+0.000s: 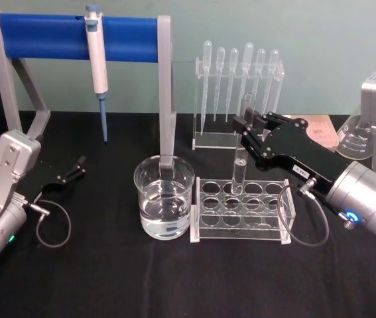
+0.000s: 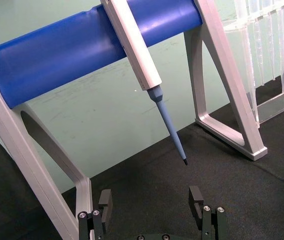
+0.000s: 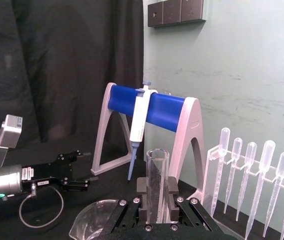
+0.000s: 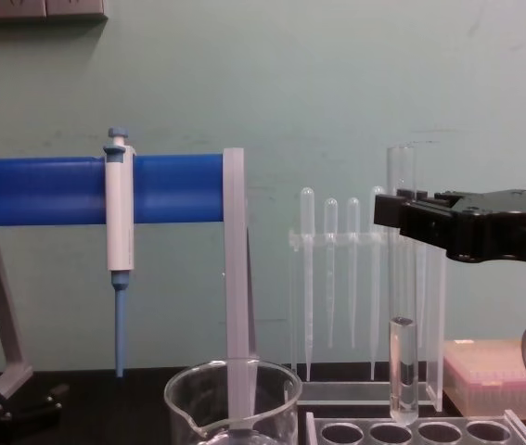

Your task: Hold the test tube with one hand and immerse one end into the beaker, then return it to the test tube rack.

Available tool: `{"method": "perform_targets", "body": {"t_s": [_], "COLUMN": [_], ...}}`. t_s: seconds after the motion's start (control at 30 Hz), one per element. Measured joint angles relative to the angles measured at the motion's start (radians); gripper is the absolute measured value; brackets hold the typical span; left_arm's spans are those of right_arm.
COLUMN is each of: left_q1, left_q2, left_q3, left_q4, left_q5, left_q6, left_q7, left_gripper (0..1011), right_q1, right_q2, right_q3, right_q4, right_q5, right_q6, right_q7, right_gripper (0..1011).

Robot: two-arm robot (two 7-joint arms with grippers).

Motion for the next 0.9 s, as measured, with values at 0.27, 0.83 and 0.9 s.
{"method": "perform_targets", "body": {"t_s": [0.27, 0.83, 0.9], "left_q1": [0.0, 0.0, 0.0], "left_q2": [0.0, 0.0, 0.0], "left_q3": [0.0, 0.0, 0.0], "left_q4": [0.0, 0.0, 0.0], "left_q5": [0.0, 0.0, 0.0], "left_q6": [0.0, 0.0, 0.0], "left_q7": [0.0, 0.0, 0.0], "left_gripper": [1000, 1000, 1000], "right_q1": [0.0, 0.0, 0.0], "right_q2": [0.0, 0.0, 0.0], "right_q3": [0.0, 0.0, 0.0], "right_q4": [0.0, 0.0, 0.0], "right_q5": [0.0, 0.0, 0.0], "right_q6": [0.0, 0.0, 0.0], "right_q7": [0.0, 0.0, 0.0], "right_gripper": [228, 228, 228]}}
